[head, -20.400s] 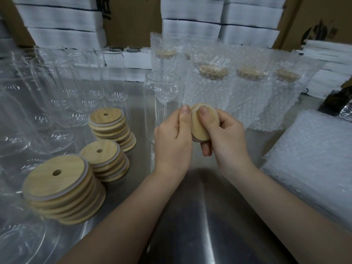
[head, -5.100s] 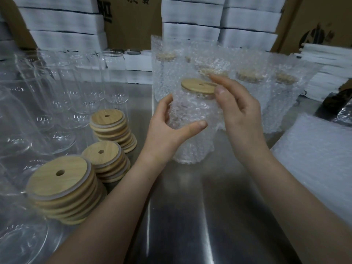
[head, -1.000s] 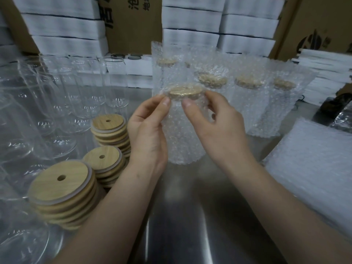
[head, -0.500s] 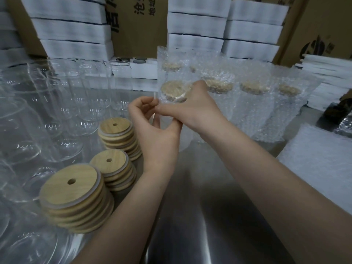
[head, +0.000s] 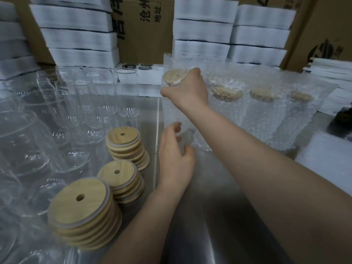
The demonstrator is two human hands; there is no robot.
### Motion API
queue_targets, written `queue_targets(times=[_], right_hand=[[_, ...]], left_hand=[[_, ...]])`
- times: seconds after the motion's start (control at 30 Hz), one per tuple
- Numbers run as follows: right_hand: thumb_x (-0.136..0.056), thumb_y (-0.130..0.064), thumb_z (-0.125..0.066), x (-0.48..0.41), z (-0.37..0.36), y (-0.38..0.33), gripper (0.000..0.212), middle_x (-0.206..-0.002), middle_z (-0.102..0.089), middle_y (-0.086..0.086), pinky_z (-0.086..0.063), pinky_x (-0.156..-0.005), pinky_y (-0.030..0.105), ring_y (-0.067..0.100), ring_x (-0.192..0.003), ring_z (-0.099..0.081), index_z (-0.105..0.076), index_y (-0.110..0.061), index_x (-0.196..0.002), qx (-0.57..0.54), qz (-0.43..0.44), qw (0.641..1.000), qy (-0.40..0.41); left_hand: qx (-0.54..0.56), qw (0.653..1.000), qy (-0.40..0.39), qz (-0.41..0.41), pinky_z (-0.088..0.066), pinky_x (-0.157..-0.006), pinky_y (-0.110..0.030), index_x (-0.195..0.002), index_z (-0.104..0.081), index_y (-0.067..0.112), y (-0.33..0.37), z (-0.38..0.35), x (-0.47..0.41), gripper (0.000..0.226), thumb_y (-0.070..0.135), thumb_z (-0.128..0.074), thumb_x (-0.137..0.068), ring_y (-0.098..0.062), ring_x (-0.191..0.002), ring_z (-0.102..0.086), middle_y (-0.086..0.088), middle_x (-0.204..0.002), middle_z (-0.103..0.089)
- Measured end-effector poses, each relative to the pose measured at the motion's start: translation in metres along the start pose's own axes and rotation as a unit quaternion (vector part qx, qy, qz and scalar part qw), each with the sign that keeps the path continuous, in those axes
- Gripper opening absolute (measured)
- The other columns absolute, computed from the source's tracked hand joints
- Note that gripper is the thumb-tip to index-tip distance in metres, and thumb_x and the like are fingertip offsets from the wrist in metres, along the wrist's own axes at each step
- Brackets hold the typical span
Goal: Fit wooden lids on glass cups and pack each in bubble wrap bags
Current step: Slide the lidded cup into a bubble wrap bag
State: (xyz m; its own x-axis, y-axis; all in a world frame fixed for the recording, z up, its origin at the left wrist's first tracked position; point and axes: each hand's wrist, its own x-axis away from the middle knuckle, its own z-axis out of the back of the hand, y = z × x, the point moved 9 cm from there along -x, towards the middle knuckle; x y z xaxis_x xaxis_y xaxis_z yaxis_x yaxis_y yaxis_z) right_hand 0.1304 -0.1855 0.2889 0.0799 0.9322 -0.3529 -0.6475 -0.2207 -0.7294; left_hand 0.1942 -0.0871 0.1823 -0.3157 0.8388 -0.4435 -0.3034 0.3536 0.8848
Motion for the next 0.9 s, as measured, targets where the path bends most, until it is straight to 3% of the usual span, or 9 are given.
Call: queue_targets(times=[0.1, 0.3, 0.63, 0.8, 0.9], right_hand=[[-0.074, -0.035, -0.078, -0.015, -0.007, 0.004, 0.076, -0.132, -0.044, 0.011, -0.043, -0.072, 0.034, 0.031, -0.109, -0.057, -0.035, -0.008, -0.131, 0.005, -0.026, 1.0, 0.004], [-0.076, -0.034, -0.077, -0.038, -0.01, 0.014, 0.078, -0.132, -0.049, 0.013, -0.042, -0.071, 0.032, 0.031, -0.112, -0.057, -0.035, -0.004, -0.134, -0.007, -0.051, 0.998, 0.023], [-0.084, -0.032, -0.071, -0.05, -0.023, 0.018, 0.079, -0.141, -0.038, 0.016, -0.042, -0.077, 0.034, 0.034, -0.119, -0.053, -0.025, -0.003, -0.141, 0.064, -0.037, 0.997, 0.007], [-0.089, -0.031, -0.064, -0.05, -0.029, 0.019, 0.076, -0.147, -0.031, 0.019, -0.044, -0.095, 0.04, 0.037, -0.127, -0.045, -0.019, -0.001, -0.142, 0.069, -0.019, 0.997, -0.012], [-0.09, -0.03, -0.062, -0.052, -0.026, 0.019, 0.073, -0.146, -0.03, 0.018, -0.045, -0.095, 0.04, 0.037, -0.126, -0.046, -0.02, 0.0, -0.142, 0.059, -0.022, 0.998, -0.013]], left_hand=[[-0.034, 0.999, -0.025, 0.024, -0.042, -0.074, -0.014, -0.107, -0.066, 0.012, -0.01, -0.005, -0.004, 0.03, -0.005, -0.054, -0.085, -0.01, -0.083, -0.058, -0.002, -0.109, -0.066], [-0.043, 0.997, -0.041, 0.056, -0.035, -0.061, 0.0, -0.084, -0.067, 0.021, -0.023, -0.008, -0.009, 0.028, -0.003, -0.053, -0.085, 0.009, -0.066, -0.055, 0.01, -0.081, -0.066], [-0.05, 0.995, -0.061, 0.063, -0.034, -0.058, -0.001, -0.078, -0.063, 0.025, -0.024, -0.01, -0.009, 0.03, -0.002, -0.052, -0.085, 0.013, -0.064, -0.053, 0.017, -0.069, -0.06], [-0.05, 0.995, -0.063, 0.066, -0.035, -0.058, -0.002, -0.078, -0.063, 0.025, -0.025, -0.011, -0.009, 0.027, 0.001, -0.055, -0.086, 0.012, -0.062, -0.053, 0.016, -0.066, -0.059], [-0.05, 0.994, -0.064, 0.067, -0.035, -0.058, -0.002, -0.079, -0.065, 0.026, -0.026, -0.011, -0.009, 0.027, 0.002, -0.055, -0.086, 0.013, -0.064, -0.053, 0.016, -0.067, -0.059]])
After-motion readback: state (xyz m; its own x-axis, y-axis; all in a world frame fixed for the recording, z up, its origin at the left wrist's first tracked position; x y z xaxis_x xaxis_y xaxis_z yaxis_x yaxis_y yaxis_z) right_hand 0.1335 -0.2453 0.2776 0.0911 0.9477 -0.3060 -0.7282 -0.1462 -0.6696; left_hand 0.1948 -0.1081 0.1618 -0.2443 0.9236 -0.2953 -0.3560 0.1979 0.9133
